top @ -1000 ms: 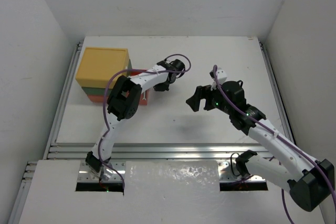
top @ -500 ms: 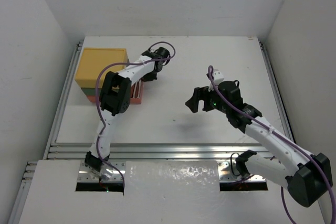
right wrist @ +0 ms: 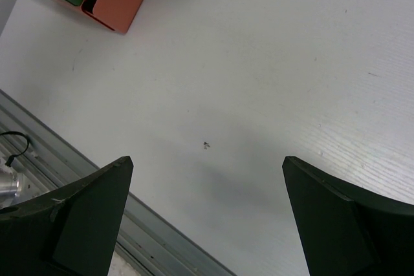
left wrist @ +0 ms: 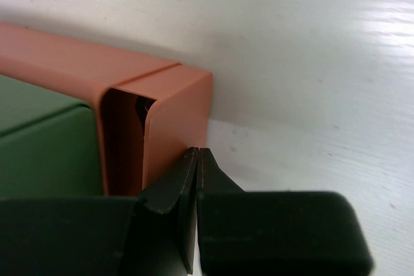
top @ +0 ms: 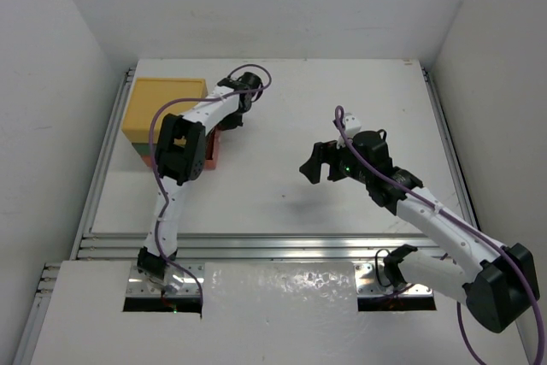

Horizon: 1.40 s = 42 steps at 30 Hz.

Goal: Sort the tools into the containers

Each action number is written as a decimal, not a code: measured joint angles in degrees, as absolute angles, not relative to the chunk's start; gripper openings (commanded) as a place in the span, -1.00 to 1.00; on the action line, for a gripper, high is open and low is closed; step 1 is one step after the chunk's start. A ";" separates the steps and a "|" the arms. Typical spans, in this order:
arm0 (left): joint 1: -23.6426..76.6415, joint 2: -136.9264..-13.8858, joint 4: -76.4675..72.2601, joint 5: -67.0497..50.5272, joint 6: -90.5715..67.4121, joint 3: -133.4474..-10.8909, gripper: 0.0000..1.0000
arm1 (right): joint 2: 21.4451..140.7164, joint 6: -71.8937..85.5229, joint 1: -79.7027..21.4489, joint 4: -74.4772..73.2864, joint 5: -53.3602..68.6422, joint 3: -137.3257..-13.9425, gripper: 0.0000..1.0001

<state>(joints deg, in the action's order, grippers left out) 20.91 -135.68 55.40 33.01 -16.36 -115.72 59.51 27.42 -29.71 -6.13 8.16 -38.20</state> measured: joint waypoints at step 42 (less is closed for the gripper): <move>26.83 -69.69 35.11 18.24 -21.56 -77.28 0.95 | 43.27 24.25 -29.69 -33.30 -13.89 -49.17 0.98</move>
